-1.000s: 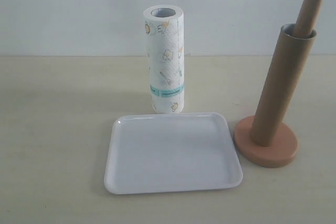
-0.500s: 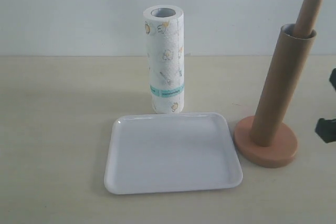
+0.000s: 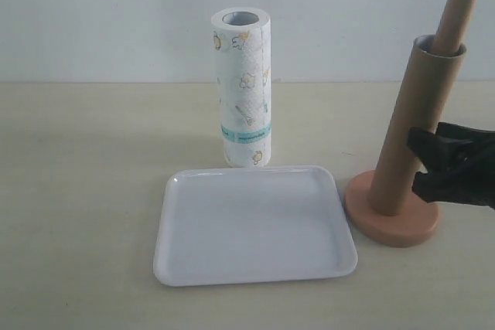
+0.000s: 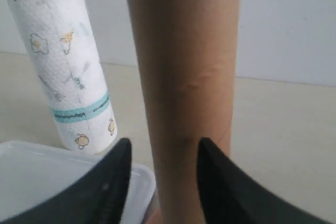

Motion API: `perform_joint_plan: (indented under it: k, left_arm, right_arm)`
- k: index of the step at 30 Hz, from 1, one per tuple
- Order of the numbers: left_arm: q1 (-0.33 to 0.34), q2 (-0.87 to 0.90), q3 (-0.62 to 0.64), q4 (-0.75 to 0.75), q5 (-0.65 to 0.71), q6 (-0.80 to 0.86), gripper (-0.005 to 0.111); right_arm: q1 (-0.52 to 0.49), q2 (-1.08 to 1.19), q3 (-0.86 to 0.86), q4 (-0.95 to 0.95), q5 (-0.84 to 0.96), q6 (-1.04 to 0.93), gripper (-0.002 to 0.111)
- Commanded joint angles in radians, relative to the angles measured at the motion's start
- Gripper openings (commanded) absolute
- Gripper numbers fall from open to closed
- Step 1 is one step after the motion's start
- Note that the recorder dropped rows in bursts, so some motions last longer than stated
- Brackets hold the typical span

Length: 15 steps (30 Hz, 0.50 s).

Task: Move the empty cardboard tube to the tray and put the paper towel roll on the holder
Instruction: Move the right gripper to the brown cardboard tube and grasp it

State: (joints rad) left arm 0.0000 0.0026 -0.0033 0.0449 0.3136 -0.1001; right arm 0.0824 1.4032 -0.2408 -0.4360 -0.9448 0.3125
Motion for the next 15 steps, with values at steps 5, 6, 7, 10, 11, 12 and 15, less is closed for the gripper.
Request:
perform_joint_plan:
  k: [5,6,7,10,11,12,15]
  left_arm:
    - [0.001,-0.003,0.003,-0.004,-0.001,0.004,0.004]
    - [0.001,-0.003,0.003,-0.004,-0.001,0.004,0.004]
    - [0.001,-0.003,0.003,-0.004,-0.001,0.004,0.004]
    - [0.001,-0.003,0.003,-0.004,-0.001,0.004,0.004]
    - [0.001,-0.003,0.003,-0.004,-0.001,0.004,0.004]
    - [0.001,-0.003,0.003,-0.004,-0.001,0.004,0.004]
    - [0.001,-0.003,0.003,-0.004,-0.001,0.004,0.004]
  right_arm:
    - [-0.004,0.003,-0.097,0.007,0.099,0.026,0.070]
    - [-0.004,0.003,-0.110,0.007,0.113,0.026,0.070]
    - [-0.004,0.003,-0.120,0.007,0.131,0.026,0.070]
    - [-0.004,0.003,-0.152,0.003,0.172,0.026,0.070]
    - [-0.004,0.005,-0.152,0.003,0.164,0.026,0.070]
    - [-0.004,0.005,-0.152,0.003,0.165,0.026,0.070]
    - [-0.004,0.005,-0.152,0.003,0.173,0.026,0.070]
